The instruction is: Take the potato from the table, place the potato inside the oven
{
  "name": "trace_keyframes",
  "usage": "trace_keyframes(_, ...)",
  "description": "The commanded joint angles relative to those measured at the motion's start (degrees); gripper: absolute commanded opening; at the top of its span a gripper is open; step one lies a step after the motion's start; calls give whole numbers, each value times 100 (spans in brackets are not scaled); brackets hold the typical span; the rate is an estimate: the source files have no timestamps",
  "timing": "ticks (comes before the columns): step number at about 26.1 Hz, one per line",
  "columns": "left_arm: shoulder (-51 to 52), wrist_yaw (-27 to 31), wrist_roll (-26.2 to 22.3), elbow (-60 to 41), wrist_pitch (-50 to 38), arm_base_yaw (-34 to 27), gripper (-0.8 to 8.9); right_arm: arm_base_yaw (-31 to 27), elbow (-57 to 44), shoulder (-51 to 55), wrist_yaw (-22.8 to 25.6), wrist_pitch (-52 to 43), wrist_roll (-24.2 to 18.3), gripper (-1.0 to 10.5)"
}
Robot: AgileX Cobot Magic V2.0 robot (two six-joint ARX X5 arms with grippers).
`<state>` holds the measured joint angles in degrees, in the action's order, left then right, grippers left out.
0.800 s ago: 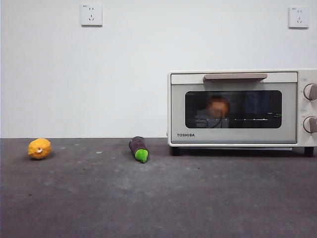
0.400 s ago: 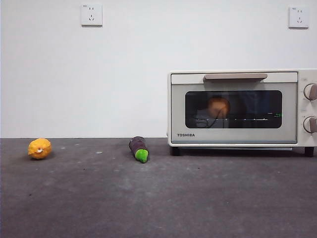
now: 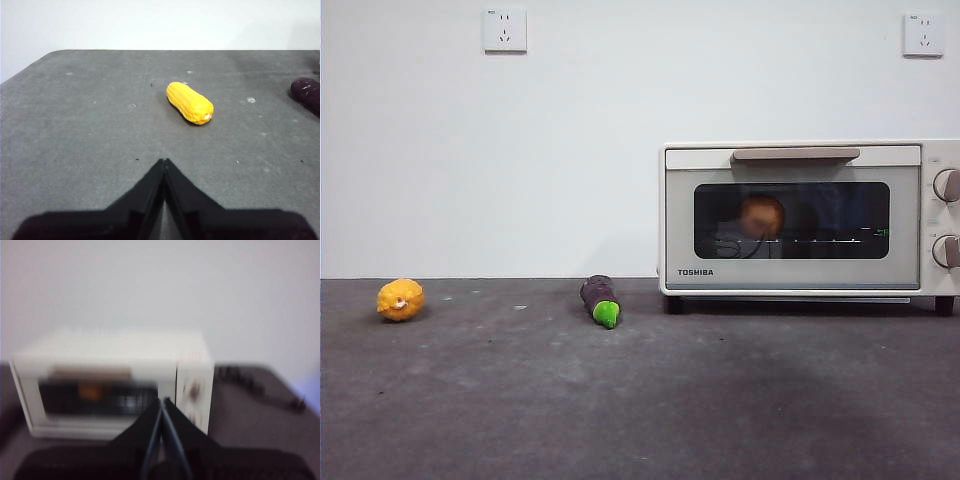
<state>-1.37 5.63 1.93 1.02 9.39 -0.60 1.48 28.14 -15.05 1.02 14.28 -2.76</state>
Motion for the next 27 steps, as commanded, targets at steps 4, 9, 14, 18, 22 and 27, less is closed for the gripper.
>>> trace_keyframes(4,7,-4,-63,-59,-37,-22,-4,-4,-1635,671,-4,-542,645,1)
trace_keyframes(9,7,-4,-63,-59,-37,-22,-4,-4,-2164,1104,66,-737,673,1)
trace_keyframes(14,7,-4,-63,-59,-37,-22,-4,-4,-2398,1279,693,-743,595,1)
trace_keyframes(18,7,-4,-63,-59,-35,-22,-4,-4,-2625,1322,1005,-841,535,1)
trace_keyframes(22,-2,-7,-63,-59,-37,-22,-4,-4,-2736,1432,968,-619,511,1)
trace_keyframes(27,-22,-7,-63,-59,-37,-22,-4,-4,-2734,1462,813,-590,479,1)
